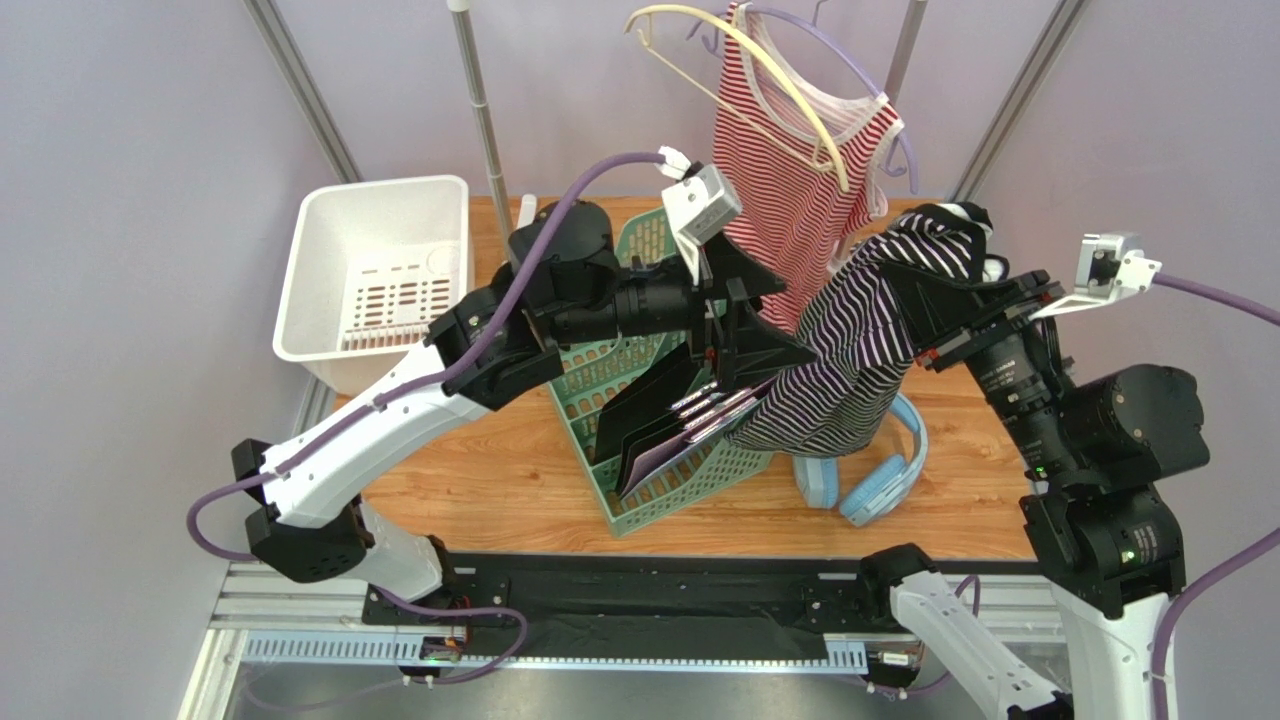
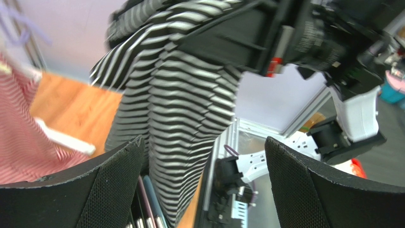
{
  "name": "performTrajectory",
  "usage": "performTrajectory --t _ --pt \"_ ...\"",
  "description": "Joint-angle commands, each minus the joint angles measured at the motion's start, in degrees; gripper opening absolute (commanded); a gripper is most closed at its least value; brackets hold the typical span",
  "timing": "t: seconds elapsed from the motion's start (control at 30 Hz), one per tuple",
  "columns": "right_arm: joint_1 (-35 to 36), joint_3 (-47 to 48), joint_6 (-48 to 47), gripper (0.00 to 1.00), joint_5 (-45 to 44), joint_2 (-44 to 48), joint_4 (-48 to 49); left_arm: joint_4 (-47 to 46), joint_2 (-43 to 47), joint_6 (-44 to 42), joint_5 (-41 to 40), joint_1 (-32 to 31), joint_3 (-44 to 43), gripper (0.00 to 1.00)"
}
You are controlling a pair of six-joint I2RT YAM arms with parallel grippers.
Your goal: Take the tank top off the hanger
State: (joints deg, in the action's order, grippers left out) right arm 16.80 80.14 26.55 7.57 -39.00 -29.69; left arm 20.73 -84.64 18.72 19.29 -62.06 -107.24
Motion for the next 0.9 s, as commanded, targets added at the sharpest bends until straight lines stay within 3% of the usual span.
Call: performTrajectory --t 0.0,0.2,0.57,0.67,0.77,0.8,0.87 --pt "-0.1 2.8 5.2 0.00 4.6 -0.5 4.0 -7.7 0.0 -10.2 0.2 -4.1 1.2 0.99" --pt "0.0 3.4 6.8 0.00 6.3 0.9 4.7 -9.5 -4.8 -13.5 -2.8 -6.7 -0.9 0.99" --pt "0.0 2.5 10.0 0.00 9.7 3.5 6.5 -12.7 -13.4 -9.1 -0.7 -7.6 -6.7 0.98" --pt "0.0 1.9 9.8 0.00 9.3 4.6 6.3 -14.6 -14.3 -7.4 1.9 -7.6 -7.4 0.91" --pt "-0.1 1.9 9.4 0.00 8.8 5.4 5.4 -15.9 -14.7 -6.6 2.8 -7.5 -7.3 0.69" --pt "-0.1 1.8 9.3 0.00 8.7 5.6 5.2 -15.8 -14.7 -6.5 2.3 -7.5 -7.2 0.57" --pt "0.0 1.5 9.1 0.00 8.7 6.0 5.1 -14.7 -14.2 -6.9 0.4 -7.6 -7.2 0.47"
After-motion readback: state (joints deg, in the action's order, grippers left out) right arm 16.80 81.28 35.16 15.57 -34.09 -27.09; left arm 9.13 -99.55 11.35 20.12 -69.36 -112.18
